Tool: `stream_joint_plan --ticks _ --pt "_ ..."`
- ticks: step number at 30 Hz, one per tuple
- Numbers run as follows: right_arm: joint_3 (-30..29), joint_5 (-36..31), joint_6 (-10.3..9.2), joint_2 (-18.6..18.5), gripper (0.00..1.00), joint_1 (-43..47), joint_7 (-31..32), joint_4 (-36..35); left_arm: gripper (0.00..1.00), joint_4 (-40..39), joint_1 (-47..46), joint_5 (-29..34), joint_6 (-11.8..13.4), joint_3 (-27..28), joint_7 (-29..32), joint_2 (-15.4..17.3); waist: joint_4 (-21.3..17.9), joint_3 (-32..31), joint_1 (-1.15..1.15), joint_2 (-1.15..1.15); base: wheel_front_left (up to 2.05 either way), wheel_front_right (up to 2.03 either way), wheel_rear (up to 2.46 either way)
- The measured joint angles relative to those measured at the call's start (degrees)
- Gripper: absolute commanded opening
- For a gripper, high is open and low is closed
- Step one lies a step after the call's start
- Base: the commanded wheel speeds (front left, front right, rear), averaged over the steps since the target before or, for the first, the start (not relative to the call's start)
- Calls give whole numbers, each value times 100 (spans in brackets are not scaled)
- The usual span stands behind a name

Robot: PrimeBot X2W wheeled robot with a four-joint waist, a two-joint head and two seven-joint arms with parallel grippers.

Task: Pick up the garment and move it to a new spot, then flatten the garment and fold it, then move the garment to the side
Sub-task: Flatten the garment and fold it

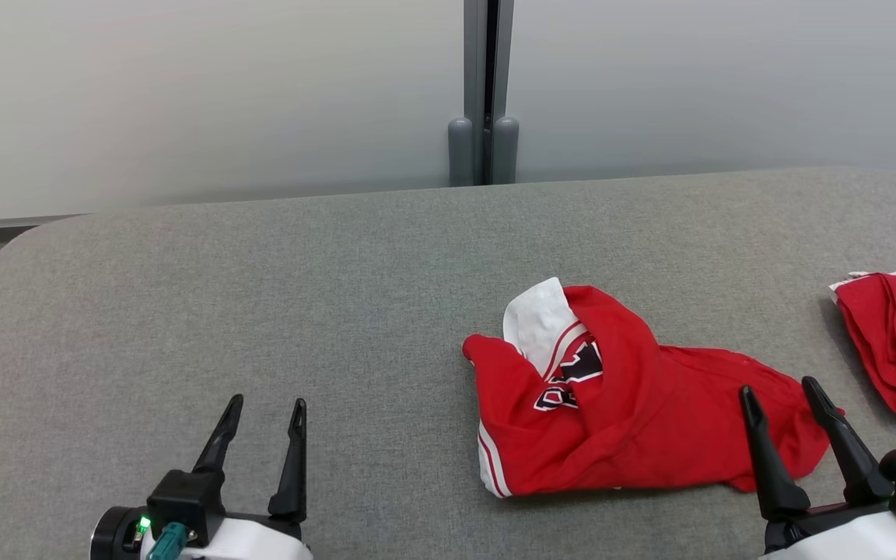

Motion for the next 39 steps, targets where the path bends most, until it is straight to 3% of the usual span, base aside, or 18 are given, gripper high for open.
stream_joint_plan --ticks 5,13,20,22,29,33,39 --pt "8 26 0 -2 100 -64 -3 -11 100 85 -316 55 -157 -296 182 -75 -21 149 0 0 0 0 0" --pt "162 114 0 -43 100 -394 -80 52 100 856 -1236 68 -871 -1159 583 -654 -206 568 0 0 0 0 0" --pt "248 215 0 -55 100 -551 -166 205 100 1784 -1692 -214 -1071 -1350 764 -848 -560 764 0 0 0 0 0" --pt "238 229 0 -54 100 -592 -207 245 0 2017 -1814 -403 -1182 -1341 847 -871 -656 833 0 0 0 0 0" --pt "182 287 0 -13 100 -605 -311 383 0 2287 -1956 -890 -1340 -1293 757 -913 -775 958 0 0 0 0 0" --pt "123 302 0 13 100 -621 -330 426 0 1947 -1968 -756 -959 -1146 319 -828 -679 929 0 0 0 0 0" --pt "12 343 0 15 100 -621 -347 442 0 955 -1572 -732 -544 -872 205 -504 -431 876 0 0 0 0 0"
